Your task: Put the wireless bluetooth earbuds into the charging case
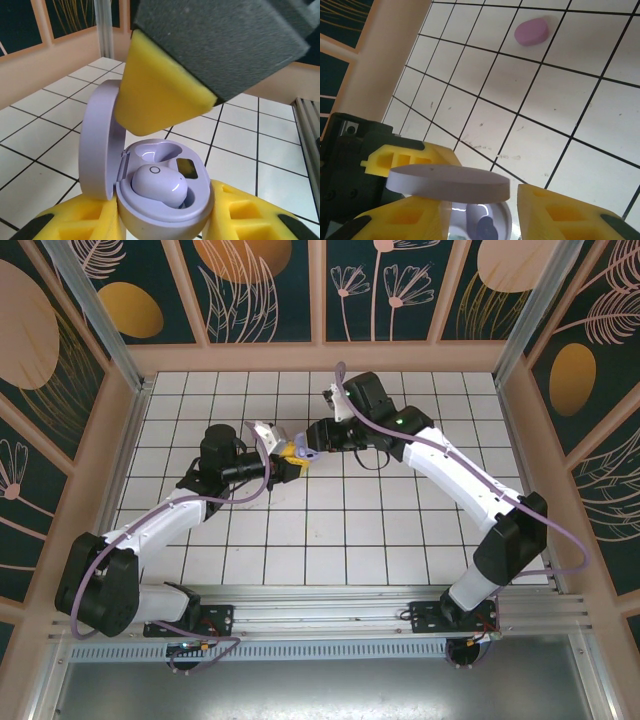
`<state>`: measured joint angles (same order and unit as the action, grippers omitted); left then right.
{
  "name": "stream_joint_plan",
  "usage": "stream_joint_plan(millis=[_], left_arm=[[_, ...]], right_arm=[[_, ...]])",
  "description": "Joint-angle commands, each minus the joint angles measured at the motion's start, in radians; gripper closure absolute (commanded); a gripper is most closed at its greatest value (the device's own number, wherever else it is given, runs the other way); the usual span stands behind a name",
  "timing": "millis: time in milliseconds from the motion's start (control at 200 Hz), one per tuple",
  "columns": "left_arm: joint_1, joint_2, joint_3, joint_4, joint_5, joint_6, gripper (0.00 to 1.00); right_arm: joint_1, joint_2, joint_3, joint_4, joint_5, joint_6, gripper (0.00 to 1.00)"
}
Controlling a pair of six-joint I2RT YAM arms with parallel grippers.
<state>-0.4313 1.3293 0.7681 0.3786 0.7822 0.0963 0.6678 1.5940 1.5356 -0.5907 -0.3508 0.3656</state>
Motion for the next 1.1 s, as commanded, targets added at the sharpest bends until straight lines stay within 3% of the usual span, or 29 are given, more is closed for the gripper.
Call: stream_joint_plan(millis=[0, 505, 776, 961, 1096], left_arm=[[-0.003, -0.022, -0.008, 0.053, 0.064, 0.002, 1.00], [-0.004, -0.016, -0.013, 0.108, 0.091, -0.063, 1.00], [-0.003, -0.015, -0.016, 0.102, 0.073, -0.069, 1.00], [-0.003, -0.020, -0.021, 0.097, 0.065, -0.063, 1.00], [-0.002, -0.021, -0.023, 0.090, 0.063, -0.058, 1.00]], right_arm=[[-0.026, -0.071, -0.043, 0.061, -0.011, -0.007, 0.59], [-0.066, -0.192, -0.162, 0.122, -0.068, -0.019, 0.54], [-0.115, -0.245, -0.194, 0.119, -0.040, 0.003, 0.54], [-0.294, -0.200, -0.251, 0.100, 0.026, 0.026, 0.53], [-0.482, -0.097, -0.347, 0.174, -0.045, 0.095, 0.60]])
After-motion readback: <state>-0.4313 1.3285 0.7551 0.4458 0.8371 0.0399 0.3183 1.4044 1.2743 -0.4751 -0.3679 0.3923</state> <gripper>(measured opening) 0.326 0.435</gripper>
